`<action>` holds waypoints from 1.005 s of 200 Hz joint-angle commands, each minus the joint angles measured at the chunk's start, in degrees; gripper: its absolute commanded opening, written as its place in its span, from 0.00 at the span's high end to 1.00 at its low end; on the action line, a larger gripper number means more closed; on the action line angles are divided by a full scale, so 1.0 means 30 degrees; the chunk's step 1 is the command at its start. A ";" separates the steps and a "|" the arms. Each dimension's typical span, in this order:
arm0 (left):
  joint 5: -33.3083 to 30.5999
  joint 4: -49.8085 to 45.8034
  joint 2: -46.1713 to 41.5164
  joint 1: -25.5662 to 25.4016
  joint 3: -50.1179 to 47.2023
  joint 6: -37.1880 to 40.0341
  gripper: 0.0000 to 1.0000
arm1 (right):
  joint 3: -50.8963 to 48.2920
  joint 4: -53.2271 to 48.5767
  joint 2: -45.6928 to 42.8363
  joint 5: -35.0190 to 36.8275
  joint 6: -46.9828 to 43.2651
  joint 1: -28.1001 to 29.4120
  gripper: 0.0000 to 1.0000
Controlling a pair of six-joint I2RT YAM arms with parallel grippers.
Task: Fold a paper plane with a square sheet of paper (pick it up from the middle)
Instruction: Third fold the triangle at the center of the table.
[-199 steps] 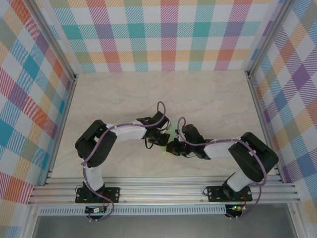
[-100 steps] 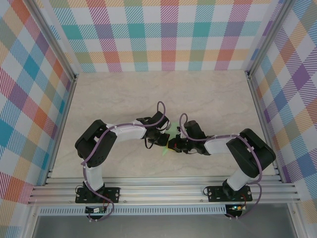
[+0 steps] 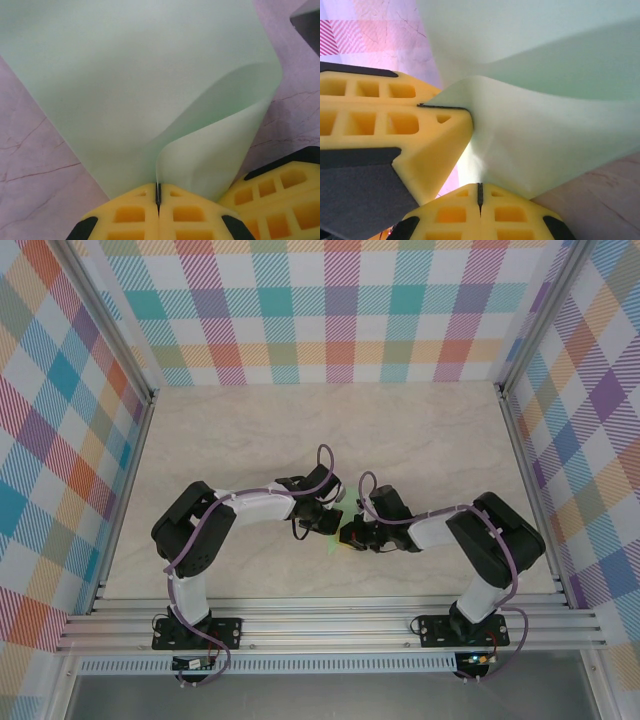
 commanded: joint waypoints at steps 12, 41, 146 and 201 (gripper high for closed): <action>0.0176 -0.0488 0.1077 0.0010 -0.0512 0.0118 1.00 | 0.0033 -0.0361 0.0167 0.0381 -0.0528 -0.0244 1.00; 0.0092 -0.0528 0.1049 -0.0013 -0.0542 0.0109 1.00 | 0.0345 -0.1389 -0.1204 0.0004 -0.0637 -0.0537 1.00; 0.0113 -0.0635 0.1106 -0.0001 -0.0366 0.0125 1.00 | 0.1527 -0.2038 0.0255 -0.1085 -0.1759 -0.2189 1.00; -0.0011 -0.0873 0.1160 -0.0016 -0.0263 0.0248 1.00 | 0.1316 -0.2743 0.0568 -0.0324 -0.1900 -0.2448 1.00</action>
